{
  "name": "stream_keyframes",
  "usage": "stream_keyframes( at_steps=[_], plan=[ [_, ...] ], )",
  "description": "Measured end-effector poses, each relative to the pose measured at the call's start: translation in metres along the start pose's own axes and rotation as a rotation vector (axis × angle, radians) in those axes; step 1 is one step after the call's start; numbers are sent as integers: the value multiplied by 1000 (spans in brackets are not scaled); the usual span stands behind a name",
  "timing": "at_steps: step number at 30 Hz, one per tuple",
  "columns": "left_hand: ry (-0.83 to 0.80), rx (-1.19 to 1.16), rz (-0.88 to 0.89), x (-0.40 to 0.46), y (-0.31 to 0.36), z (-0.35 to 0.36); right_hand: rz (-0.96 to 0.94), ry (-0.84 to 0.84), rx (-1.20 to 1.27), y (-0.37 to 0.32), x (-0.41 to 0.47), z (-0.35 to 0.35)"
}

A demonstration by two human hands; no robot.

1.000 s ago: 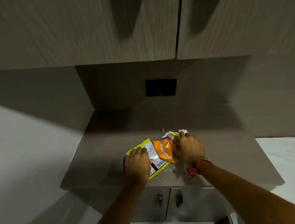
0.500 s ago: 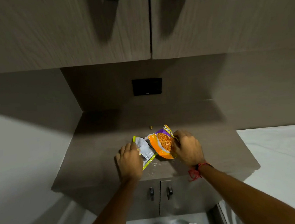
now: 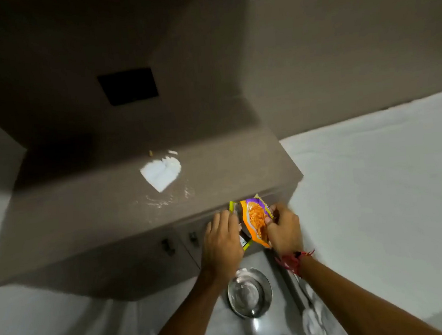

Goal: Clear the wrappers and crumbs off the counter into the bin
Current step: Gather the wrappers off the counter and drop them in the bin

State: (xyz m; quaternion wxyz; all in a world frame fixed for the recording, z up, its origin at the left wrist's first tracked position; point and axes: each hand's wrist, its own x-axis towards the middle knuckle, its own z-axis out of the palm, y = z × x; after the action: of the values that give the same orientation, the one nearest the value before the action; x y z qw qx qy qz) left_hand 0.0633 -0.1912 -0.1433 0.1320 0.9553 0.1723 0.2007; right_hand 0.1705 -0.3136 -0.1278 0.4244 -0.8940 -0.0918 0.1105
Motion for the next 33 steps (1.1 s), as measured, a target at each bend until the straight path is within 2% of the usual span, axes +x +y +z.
stream_keyframes(
  at_steps=[3,5,9,11,13,19,22,24,26,28,31,33],
  plan=[
    [-148,-44,7,-39,5,65,111,-28,-54,81,-13,25],
    [-233,-40,-59,-66,-3,118,202,-58,-90,136,-16,50],
    [-435,-126,-531,-110,-41,221,322,-239,-204,240,-9,106],
    [-455,-174,-756,-130,-57,272,351,-284,-262,290,-3,137],
    [-418,-203,-878,-145,-66,314,372,-333,-275,332,5,168],
    [-465,-141,-812,-197,-71,423,371,-471,-293,420,10,269],
    [-567,-264,-879,-213,-76,445,532,-683,-262,449,8,288],
    [-613,-321,-901,-218,-82,447,464,-809,-326,455,11,286],
    [-568,-341,-953,-217,-90,438,353,-778,-358,447,17,280],
    [-540,-330,-929,-211,-93,421,232,-743,-371,427,21,269],
    [-496,-299,-778,-189,-86,376,5,-770,-433,392,21,239],
    [-406,-217,-597,-171,-79,339,-265,-736,-567,365,16,218]
  ],
)
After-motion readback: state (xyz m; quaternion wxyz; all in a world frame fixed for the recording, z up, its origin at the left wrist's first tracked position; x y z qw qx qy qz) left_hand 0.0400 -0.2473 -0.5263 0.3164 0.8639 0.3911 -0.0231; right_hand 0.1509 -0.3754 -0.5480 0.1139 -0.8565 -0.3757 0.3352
